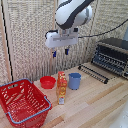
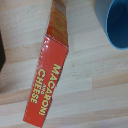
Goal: Carefully direct your gripping tool toward the mac and cheese carton. Clutch the mac and cheese carton gently but firmly in your gripping tool. Slide your gripping tool, with the carton in hand, above the container. Loosen your grip, letting the carton of mac and cheese effortlessly fall into the container.
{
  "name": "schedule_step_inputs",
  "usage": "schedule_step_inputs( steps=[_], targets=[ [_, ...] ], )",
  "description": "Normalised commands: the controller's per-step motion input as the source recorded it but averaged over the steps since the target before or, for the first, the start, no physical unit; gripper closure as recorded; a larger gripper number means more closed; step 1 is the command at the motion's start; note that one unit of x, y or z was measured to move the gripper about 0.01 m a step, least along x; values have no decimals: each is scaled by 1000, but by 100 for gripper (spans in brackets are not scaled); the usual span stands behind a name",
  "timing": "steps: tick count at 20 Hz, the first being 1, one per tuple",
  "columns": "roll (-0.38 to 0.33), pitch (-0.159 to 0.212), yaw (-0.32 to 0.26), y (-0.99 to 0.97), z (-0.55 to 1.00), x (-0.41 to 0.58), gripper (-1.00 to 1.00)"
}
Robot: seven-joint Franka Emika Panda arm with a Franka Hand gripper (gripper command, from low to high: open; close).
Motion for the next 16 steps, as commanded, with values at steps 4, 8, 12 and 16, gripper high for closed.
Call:
schedule_step_inputs(
  steps=[4, 8, 12, 16],
  targets=[
    [-44, 6, -100, 246, -282, -419, -100],
    [-50, 25, -109, 281, -381, -342, -100],
    [-39, 24, -99, 263, -381, -215, -100],
    [-45, 6, -106, 271, -432, -182, -100]
  ],
)
